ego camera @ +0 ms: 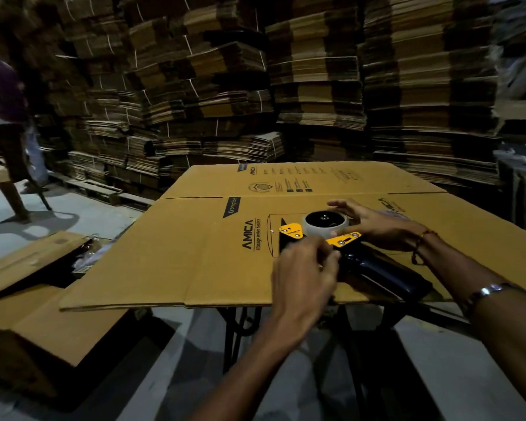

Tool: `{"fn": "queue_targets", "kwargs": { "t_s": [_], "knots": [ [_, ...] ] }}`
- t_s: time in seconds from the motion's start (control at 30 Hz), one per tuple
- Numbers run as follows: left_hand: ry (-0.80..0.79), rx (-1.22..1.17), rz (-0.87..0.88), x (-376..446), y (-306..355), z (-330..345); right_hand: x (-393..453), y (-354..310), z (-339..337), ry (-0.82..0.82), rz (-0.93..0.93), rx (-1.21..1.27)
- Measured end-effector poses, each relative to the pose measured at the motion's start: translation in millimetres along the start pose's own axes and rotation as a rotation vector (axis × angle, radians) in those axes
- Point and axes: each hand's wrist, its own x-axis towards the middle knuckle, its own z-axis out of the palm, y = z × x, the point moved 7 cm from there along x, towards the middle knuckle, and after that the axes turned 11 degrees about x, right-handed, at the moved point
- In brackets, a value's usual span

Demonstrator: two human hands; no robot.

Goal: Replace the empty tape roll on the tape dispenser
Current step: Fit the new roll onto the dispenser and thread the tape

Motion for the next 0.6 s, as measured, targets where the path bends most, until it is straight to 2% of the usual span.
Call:
{"fn": "queue_targets", "kwargs": {
  "t_s": [0.07, 0.1, 0.2, 0.3, 0.37, 0.43, 0.53, 0.6],
  "knots": [
    [0.120, 0.176, 0.067, 10, -15, -17, -2, 1, 1, -0.006, 0.023, 0.079],
    [0.116, 0.216, 0.085, 18, -26, -19, -6, 1, 1, -0.008, 0.033, 0.136],
    [-0.074, 0.134, 0.124, 38, -57, -12, -19, -9, -3, 0.009, -0.008, 0.276],
    [-0.310, 0.016, 0.111, 50, -78, 4, -34, -30, -10, 0.115, -0.160, 0.232],
    [-0.389, -0.049, 0.085, 53, -84, 10, -52, -43, -5, 0.179, -0.243, 0.102],
    [-0.391, -0.043, 0.103, 54, -85, 11, -70, -54, 13, 0.214, -0.278, -0.150],
    [-0.346, 0.103, 0.156, 50, -78, 9, -86, -50, 47, 0.194, -0.277, -0.574],
    [-0.277, 0.222, 0.183, 45, -69, 3, -93, -45, 65, 0.206, -0.313, -0.702]
  ]
}}
